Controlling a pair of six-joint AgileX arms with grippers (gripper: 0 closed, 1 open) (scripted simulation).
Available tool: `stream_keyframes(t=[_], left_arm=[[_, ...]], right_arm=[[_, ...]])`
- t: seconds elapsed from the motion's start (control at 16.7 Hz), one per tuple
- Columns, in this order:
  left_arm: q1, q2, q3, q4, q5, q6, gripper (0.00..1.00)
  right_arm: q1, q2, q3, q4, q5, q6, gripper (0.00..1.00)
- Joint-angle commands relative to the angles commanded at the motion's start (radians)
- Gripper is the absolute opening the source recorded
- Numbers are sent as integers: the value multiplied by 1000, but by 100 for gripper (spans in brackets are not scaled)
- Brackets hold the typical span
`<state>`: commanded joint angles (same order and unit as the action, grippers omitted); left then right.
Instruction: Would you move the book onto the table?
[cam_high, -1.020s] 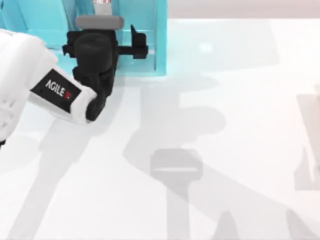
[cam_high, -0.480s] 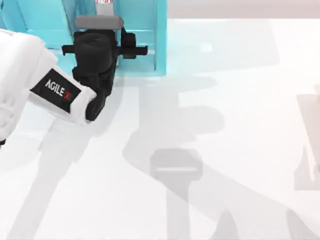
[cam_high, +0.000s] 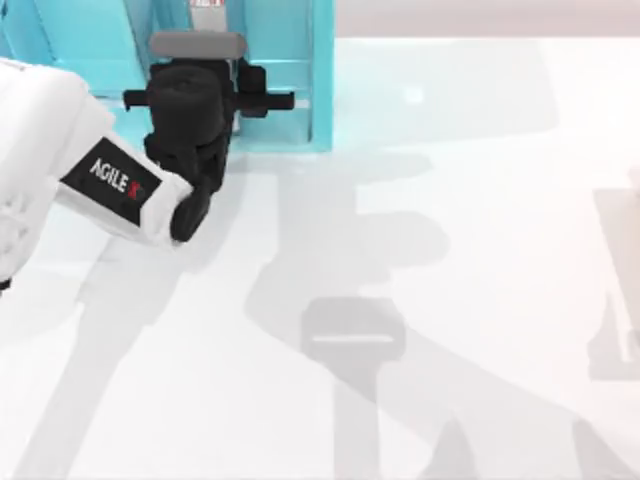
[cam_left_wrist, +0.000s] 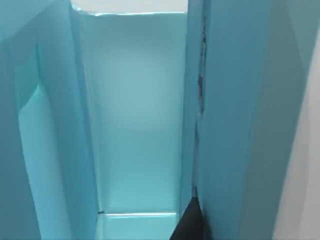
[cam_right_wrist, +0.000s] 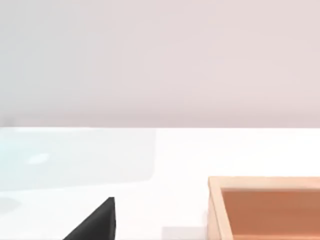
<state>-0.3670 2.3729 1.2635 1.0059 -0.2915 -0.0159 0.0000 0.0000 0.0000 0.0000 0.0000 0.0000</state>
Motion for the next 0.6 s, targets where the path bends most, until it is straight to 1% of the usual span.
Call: stream_keyframes(t=[0.42,0.6], left_arm=[[-6,-4,-1,-1,0,1,0],[-25,-70,-33,-44,-15,-1,0]], right_arm=[[0,0,0,0,0,0,100],[0,0,0,0,0,0,100]])
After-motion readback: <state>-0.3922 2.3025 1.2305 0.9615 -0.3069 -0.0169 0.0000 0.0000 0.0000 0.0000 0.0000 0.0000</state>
